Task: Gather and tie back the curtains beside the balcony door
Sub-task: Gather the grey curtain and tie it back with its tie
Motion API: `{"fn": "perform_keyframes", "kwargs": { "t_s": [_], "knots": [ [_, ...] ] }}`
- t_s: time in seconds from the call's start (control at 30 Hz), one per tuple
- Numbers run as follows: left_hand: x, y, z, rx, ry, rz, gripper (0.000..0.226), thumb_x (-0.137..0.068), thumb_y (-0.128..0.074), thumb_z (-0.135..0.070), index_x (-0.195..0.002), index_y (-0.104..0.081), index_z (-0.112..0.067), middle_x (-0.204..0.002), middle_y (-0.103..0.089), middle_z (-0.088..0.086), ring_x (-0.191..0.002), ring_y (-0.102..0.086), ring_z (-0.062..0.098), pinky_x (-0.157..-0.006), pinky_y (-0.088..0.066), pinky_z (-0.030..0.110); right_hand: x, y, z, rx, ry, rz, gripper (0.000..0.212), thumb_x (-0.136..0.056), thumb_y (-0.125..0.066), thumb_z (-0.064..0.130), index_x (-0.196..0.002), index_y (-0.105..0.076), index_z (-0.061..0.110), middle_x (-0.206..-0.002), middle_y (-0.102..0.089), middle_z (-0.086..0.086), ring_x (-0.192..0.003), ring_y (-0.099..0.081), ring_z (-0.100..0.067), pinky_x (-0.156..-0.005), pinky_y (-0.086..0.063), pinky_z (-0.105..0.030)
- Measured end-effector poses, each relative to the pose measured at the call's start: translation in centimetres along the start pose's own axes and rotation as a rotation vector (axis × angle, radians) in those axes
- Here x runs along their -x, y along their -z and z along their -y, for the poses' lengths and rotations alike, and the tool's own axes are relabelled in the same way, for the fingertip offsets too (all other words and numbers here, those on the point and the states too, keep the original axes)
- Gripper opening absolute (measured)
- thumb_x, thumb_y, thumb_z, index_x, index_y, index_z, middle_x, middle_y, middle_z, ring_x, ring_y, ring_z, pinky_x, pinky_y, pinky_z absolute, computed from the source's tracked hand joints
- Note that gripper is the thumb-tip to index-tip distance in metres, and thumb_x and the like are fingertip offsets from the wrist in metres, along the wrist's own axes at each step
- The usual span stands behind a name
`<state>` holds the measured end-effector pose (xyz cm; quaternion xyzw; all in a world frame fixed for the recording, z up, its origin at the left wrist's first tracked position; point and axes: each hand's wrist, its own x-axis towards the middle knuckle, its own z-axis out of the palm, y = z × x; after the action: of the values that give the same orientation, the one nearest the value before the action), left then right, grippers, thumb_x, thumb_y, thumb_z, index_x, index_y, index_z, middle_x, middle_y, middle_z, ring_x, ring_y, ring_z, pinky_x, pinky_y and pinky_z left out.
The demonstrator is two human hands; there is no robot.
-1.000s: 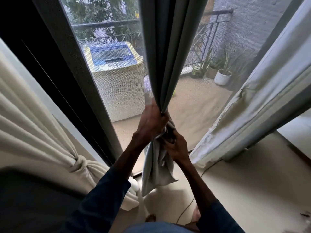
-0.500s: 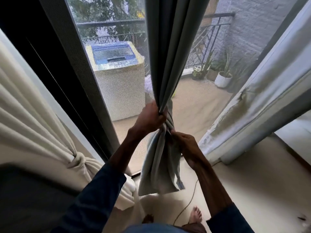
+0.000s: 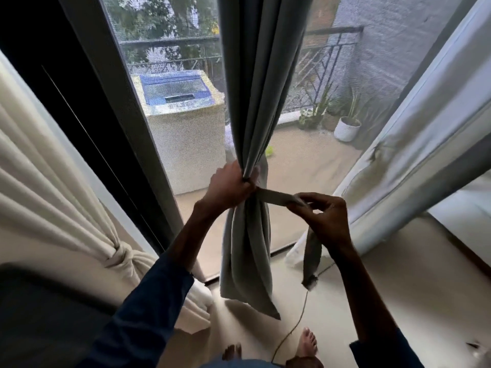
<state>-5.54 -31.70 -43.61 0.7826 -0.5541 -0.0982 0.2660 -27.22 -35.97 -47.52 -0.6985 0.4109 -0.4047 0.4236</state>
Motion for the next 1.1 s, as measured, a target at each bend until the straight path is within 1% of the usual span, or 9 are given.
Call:
{"fn": "perform_keyframes", "kwargs": {
  "t_s": [0.23, 0.37, 0.47, 0.57, 0.67, 0.77, 0.9, 1.0, 1.1],
  "knots": [
    [-0.5, 0.2, -1.0, 0.072, 0.185, -0.094, 0.044, -0.097, -0.049, -0.044, -0.115, -0.058, -0.005, -0.113, -0.064, 0.021, -0.104, -0.061, 0.042, -0.087, -0.046, 0.042, 0.8, 1.6, 4.7, 0.047, 0.110, 0.187, 0.016, -0.069, -0.091, 0.016, -0.082, -0.082, 0.015, -0.060, -0.061, 0.010, -0.057, -0.054, 0.000, -0.049, -0.035, -0.022],
    [-2.3, 0.4, -0.5, 0.225, 0.293, -0.133, 0.041, -0.088, -0.059, -0.040, -0.114, -0.058, -0.008, -0.112, -0.066, 0.017, -0.104, -0.062, 0.041, -0.083, -0.049, 0.042, 3.0, -0.7, 7.3, 0.133, 0.306, 0.204, 0.014, -0.071, -0.091, 0.017, -0.082, -0.082, 0.015, -0.060, -0.056, 0.009, -0.056, -0.052, 0.001, -0.054, -0.032, -0.009],
    [-2.4, 0.3, 0.3, 0.244, 0.284, -0.148, 0.040, -0.091, -0.059, -0.039, -0.113, -0.059, -0.006, -0.110, -0.067, 0.017, -0.101, -0.063, 0.040, -0.079, -0.048, 0.039, 2.4, -0.3, 6.0, 0.092, 0.227, 0.114, 0.013, -0.072, -0.090, 0.017, -0.083, -0.082, 0.015, -0.062, -0.059, 0.008, -0.060, -0.054, 0.001, -0.054, -0.031, -0.007],
    [-1.3, 0.2, 1.6, 0.320, 0.098, -0.122, 0.030, -0.094, -0.059, -0.040, -0.100, -0.064, -0.011, -0.094, -0.068, 0.012, -0.090, -0.065, 0.032, -0.070, -0.047, 0.036, 0.7, 2.1, 3.6, 0.103, 0.157, -0.005, 0.014, -0.076, -0.086, 0.013, -0.089, -0.082, 0.017, -0.064, -0.065, 0.008, -0.063, -0.055, -0.001, -0.055, -0.032, -0.009],
    [0.5, -0.3, 2.6, 0.484, -0.139, 0.046, 0.017, -0.097, -0.061, -0.032, -0.082, -0.064, -0.024, -0.078, -0.066, -0.004, -0.079, -0.066, 0.015, -0.071, -0.053, 0.038, -1.3, 3.5, 2.1, 0.166, 0.119, -0.068, 0.013, -0.081, -0.082, 0.012, -0.091, -0.082, 0.020, -0.077, -0.074, 0.010, -0.073, -0.064, 0.002, -0.061, -0.040, -0.011],
    [1.8, -1.4, 2.7, 0.601, -0.278, 0.195, 0.009, -0.099, -0.061, -0.014, -0.102, -0.067, -0.009, -0.099, -0.069, 0.013, -0.098, -0.066, 0.029, -0.088, -0.052, 0.051, -3.3, 3.2, 0.9, 0.173, 0.043, -0.087, 0.012, -0.081, -0.081, 0.014, -0.087, -0.082, 0.024, -0.085, -0.078, 0.011, -0.086, -0.071, -0.002, -0.065, -0.051, -0.023],
    [2.4, -1.2, 1.9, 0.664, -0.275, 0.316, 0.035, -0.096, -0.065, -0.036, -0.115, -0.064, -0.007, -0.113, -0.067, 0.014, -0.110, -0.063, 0.029, -0.096, -0.049, 0.053, -5.3, 0.6, -0.1, 0.153, 0.028, -0.049, 0.013, -0.077, -0.083, 0.013, -0.090, -0.082, 0.015, -0.087, -0.078, 0.008, -0.085, -0.074, -0.006, -0.080, -0.062, -0.037],
    [2.2, -0.7, 1.7, 0.655, -0.318, 0.408, 0.038, -0.095, -0.064, -0.040, -0.126, -0.062, -0.017, -0.125, -0.066, 0.002, -0.122, -0.059, 0.021, -0.103, -0.047, 0.050, -5.7, -2.2, 1.2, 0.248, 0.089, 0.057, 0.014, -0.073, -0.077, 0.022, -0.086, -0.079, 0.019, -0.084, -0.074, 0.006, -0.079, -0.067, -0.004, -0.073, -0.056, -0.029],
    [1.2, -1.1, 2.6, 0.378, -0.466, 0.249, 0.051, -0.096, -0.061, -0.045, -0.141, -0.051, -0.024, -0.141, -0.052, 0.000, -0.134, -0.044, 0.022, -0.113, -0.034, 0.044, -5.5, -4.3, 2.7, 0.246, 0.032, 0.206, 0.012, -0.066, -0.067, 0.032, -0.064, -0.056, 0.027, -0.065, -0.061, 0.009, -0.060, -0.054, 0.003, -0.056, -0.041, -0.020]
  ]
}}
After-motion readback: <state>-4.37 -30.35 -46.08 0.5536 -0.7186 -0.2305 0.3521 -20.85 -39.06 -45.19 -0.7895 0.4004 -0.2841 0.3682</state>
